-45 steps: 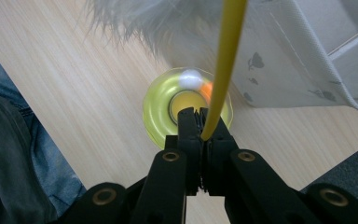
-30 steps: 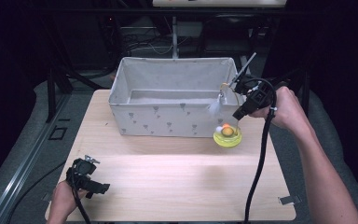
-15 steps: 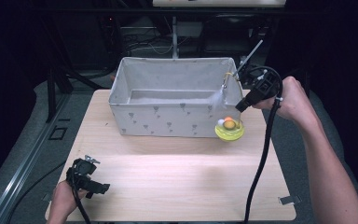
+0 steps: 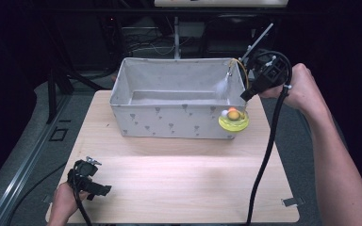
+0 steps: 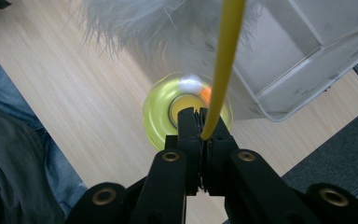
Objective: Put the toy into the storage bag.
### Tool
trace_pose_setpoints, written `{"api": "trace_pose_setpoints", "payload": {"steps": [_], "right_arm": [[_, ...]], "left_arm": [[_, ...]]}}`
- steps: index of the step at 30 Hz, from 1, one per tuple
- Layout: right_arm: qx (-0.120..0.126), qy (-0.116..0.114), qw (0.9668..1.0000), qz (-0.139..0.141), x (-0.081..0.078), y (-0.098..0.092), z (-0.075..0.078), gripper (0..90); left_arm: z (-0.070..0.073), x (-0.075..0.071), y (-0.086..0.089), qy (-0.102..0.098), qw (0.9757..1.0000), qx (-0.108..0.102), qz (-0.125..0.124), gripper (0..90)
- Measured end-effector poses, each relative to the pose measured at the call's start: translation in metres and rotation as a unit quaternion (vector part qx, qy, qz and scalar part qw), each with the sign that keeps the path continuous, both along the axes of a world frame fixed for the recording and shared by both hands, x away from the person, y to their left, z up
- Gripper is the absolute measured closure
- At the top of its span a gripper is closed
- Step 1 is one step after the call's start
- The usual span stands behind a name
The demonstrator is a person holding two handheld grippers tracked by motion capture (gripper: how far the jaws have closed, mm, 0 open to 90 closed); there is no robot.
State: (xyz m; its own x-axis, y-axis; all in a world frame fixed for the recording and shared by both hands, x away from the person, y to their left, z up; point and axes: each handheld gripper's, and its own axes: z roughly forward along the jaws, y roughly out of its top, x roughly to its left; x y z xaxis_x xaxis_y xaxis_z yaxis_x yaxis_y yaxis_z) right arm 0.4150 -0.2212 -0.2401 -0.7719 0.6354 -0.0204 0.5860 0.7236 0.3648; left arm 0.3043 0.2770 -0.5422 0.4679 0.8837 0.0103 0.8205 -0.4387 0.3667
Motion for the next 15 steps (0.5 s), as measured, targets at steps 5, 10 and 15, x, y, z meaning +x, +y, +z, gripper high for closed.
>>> {"api": "trace_pose_setpoints", "payload": {"steps": [5,10,15], "right_arm": [[0.000,-0.007,1.0000,-0.004,0.006,0.001,0.013,88.4],[0.002,-0.015,0.9998,-0.010,0.013,0.004,0.027,88.4],[0.003,-0.020,0.9997,-0.016,0.021,0.005,0.037,88.4]], "left_arm": [[0.000,0.000,0.000,-0.001,1.0000,-0.001,0.001,0.1],[-0.001,0.001,0.000,0.000,1.0000,-0.002,0.000,0.1],[-0.001,0.001,0.000,0.001,1.0000,-0.001,-0.001,0.1]]}}
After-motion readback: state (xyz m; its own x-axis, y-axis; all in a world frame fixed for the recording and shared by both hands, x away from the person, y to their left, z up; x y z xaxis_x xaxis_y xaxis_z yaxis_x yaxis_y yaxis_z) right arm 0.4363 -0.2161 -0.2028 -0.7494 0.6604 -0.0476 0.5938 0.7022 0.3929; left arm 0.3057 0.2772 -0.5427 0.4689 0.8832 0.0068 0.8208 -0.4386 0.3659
